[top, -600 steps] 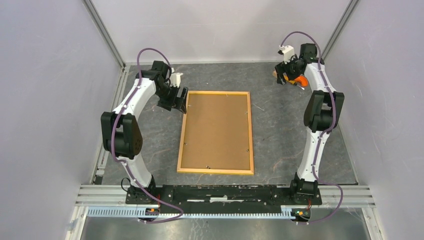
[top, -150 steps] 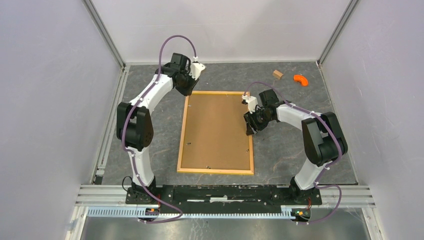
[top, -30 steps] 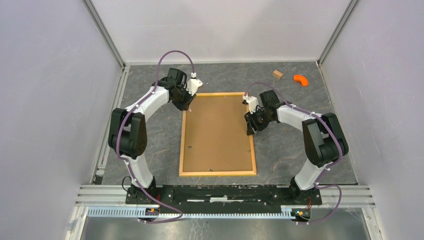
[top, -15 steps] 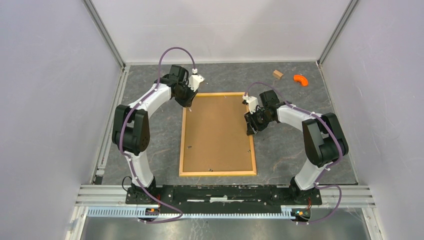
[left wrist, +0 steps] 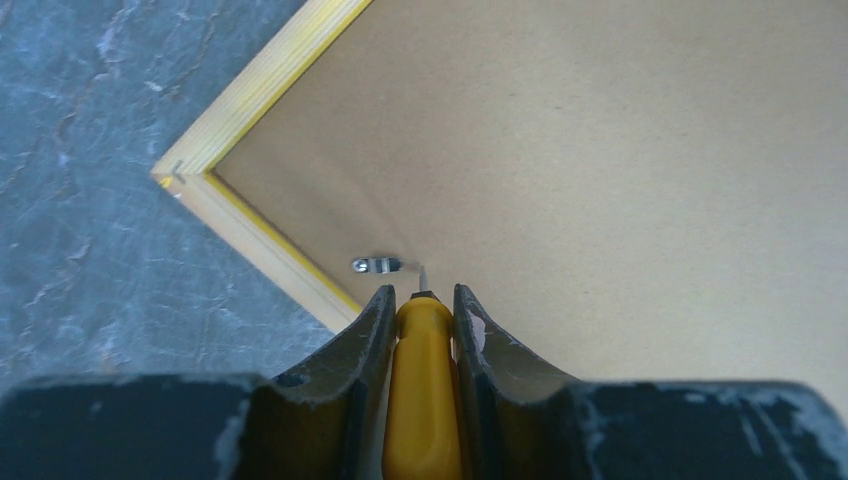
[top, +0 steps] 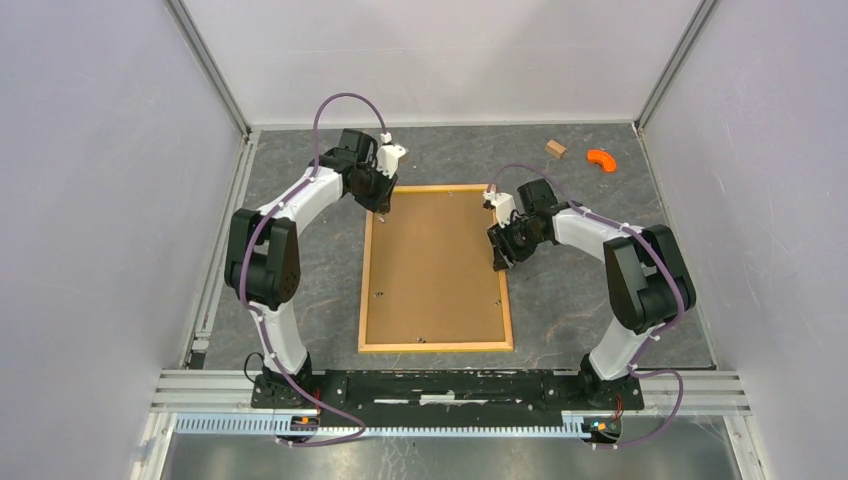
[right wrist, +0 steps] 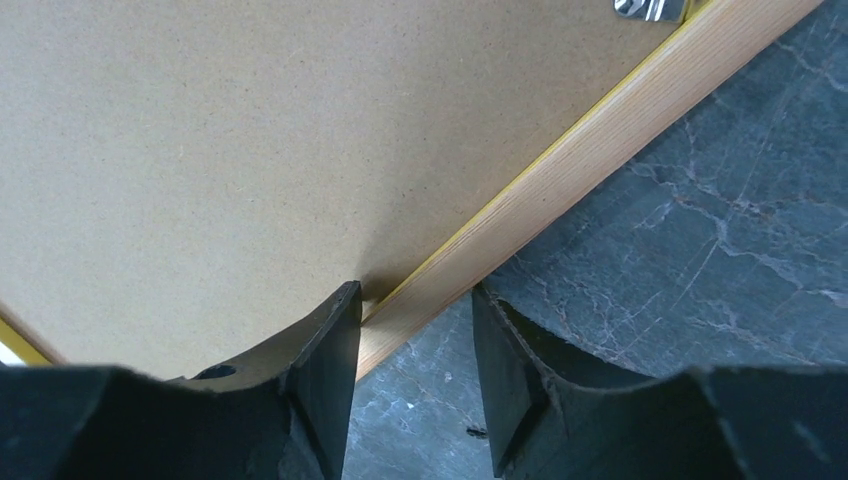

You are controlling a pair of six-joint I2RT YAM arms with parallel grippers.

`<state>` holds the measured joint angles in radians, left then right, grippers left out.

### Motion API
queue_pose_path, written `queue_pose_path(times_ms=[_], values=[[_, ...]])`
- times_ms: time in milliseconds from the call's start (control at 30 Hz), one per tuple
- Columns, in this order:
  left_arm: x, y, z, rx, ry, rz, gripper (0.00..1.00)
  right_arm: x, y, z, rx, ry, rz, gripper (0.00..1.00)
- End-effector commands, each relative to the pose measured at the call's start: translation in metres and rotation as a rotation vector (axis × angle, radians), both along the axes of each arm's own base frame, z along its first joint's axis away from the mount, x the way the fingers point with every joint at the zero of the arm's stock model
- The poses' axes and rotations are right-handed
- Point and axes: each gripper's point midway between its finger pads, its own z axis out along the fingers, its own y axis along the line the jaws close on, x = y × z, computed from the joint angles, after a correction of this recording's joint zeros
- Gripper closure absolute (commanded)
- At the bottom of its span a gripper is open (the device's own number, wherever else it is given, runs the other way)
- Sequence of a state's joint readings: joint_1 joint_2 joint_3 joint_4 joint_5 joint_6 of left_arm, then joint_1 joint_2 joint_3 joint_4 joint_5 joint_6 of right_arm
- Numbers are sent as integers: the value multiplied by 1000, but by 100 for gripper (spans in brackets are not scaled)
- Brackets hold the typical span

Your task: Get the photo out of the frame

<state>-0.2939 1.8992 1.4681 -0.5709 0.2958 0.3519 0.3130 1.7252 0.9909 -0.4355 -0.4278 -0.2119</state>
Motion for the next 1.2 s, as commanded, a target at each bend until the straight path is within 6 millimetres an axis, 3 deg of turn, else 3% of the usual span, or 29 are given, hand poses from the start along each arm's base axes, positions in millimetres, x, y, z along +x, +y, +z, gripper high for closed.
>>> queue_pose_path(times_ms=[0,133,233,367,533,667,800,1167], values=[[2,-13,65,-178,-55,32,98,20,-15,20,-87,-96,42,47],[-27,-6,98,-280,-27,33,98,55,-11,74,-102,-278,149,31],[-55,-3,113,-319,-7,2,98,84,-3,103,-106,-362,224,23],[-85,1,126,-336,-17,-12,98,122,18,112,-75,-344,279,22],[-108,10,133,-307,28,3,98,169,43,103,-35,-361,355,21],[-124,14,135,-294,64,2,98,190,54,85,-42,-381,404,23],[-134,19,137,-274,72,20,98,201,48,60,-96,-403,400,27],[-159,40,136,-168,75,6,98,228,51,15,-123,-413,364,38]])
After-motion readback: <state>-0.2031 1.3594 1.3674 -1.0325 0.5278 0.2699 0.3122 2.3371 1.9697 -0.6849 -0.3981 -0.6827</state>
